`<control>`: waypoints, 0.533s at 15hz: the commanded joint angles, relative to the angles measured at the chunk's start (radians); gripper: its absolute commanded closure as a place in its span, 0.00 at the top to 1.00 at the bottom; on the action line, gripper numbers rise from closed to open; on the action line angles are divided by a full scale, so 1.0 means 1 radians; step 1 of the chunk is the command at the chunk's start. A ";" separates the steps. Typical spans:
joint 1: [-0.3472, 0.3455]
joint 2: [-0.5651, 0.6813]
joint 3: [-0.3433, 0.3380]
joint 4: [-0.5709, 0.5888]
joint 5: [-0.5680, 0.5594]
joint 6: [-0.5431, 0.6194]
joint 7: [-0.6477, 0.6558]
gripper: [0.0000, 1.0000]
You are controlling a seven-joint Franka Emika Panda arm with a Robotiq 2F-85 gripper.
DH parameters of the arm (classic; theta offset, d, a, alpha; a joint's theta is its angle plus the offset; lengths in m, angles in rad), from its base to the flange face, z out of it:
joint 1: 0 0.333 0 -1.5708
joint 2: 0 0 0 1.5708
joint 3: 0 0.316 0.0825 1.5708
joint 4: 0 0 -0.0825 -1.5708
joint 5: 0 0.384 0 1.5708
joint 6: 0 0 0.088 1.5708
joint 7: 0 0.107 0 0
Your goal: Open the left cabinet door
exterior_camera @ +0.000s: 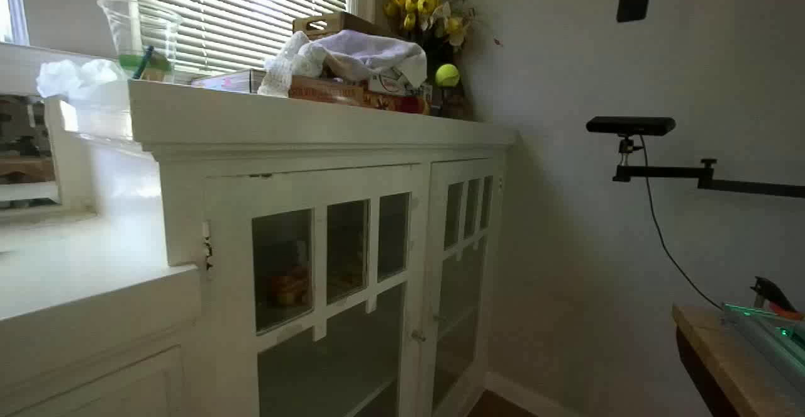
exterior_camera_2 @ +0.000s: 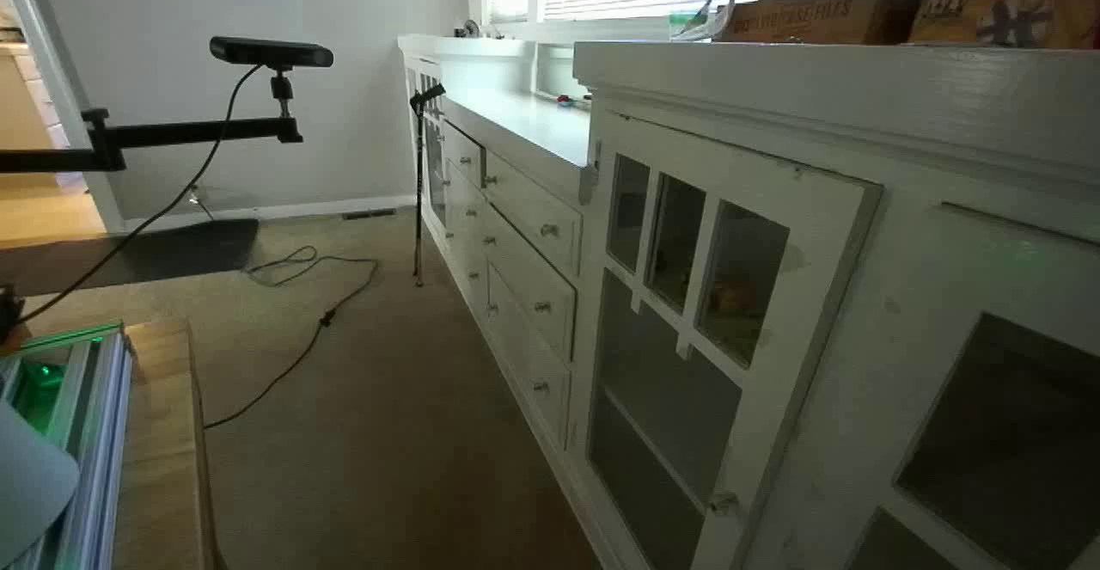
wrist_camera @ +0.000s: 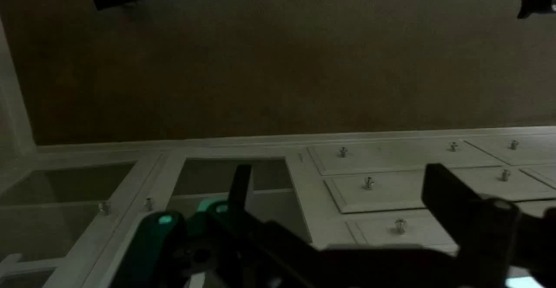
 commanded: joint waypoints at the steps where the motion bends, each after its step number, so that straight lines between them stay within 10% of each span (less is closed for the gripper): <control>1: -0.003 0.000 0.002 0.003 0.001 -0.003 -0.001 1.00; 8: -0.004 0.043 -0.041 0.004 -0.029 0.043 -0.130 1.00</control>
